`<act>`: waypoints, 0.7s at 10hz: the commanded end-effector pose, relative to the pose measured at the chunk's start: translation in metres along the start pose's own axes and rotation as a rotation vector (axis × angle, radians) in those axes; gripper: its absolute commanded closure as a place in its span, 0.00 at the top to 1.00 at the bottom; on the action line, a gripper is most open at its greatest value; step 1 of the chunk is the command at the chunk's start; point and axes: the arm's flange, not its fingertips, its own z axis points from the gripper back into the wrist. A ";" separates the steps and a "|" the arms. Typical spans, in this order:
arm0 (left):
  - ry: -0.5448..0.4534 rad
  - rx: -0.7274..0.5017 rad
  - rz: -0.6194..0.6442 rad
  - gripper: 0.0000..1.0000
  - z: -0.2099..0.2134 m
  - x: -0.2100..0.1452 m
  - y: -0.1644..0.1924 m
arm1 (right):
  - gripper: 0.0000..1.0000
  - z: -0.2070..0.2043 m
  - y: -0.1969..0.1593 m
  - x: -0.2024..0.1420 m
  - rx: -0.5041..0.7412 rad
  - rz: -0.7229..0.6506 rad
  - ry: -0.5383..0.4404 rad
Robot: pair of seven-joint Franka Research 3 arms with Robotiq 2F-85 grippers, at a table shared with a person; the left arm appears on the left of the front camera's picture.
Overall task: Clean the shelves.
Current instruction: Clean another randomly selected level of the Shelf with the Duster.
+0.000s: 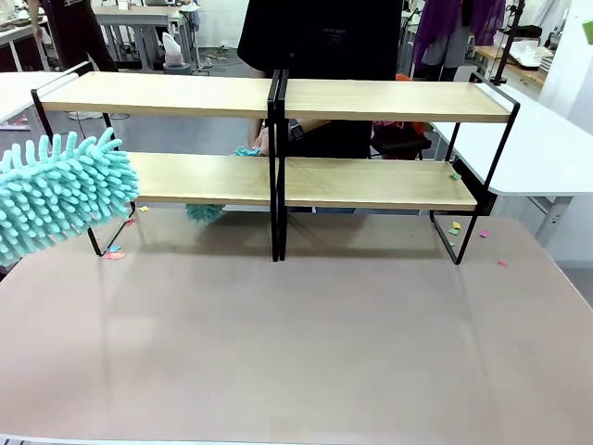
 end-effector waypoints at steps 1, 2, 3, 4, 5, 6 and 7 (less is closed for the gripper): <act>0.009 0.001 -0.016 0.12 0.002 -0.002 -0.003 | 1.00 0.000 -0.001 -0.001 0.013 -0.001 -0.003; 0.009 0.001 -0.016 0.12 0.002 -0.002 -0.003 | 1.00 0.000 -0.001 -0.001 0.013 -0.001 -0.003; 0.009 0.001 -0.016 0.12 0.002 -0.002 -0.003 | 1.00 0.000 -0.001 -0.001 0.013 -0.001 -0.003; 0.009 0.001 -0.016 0.12 0.002 -0.002 -0.003 | 1.00 0.000 -0.001 -0.001 0.013 -0.001 -0.003; 0.009 0.001 -0.016 0.12 0.002 -0.002 -0.003 | 1.00 0.000 -0.001 -0.001 0.013 -0.001 -0.003; 0.009 0.001 -0.016 0.12 0.002 -0.002 -0.003 | 1.00 0.000 -0.001 -0.001 0.013 -0.001 -0.003; 0.009 0.001 -0.016 0.12 0.002 -0.002 -0.003 | 1.00 0.000 -0.001 -0.001 0.013 -0.001 -0.003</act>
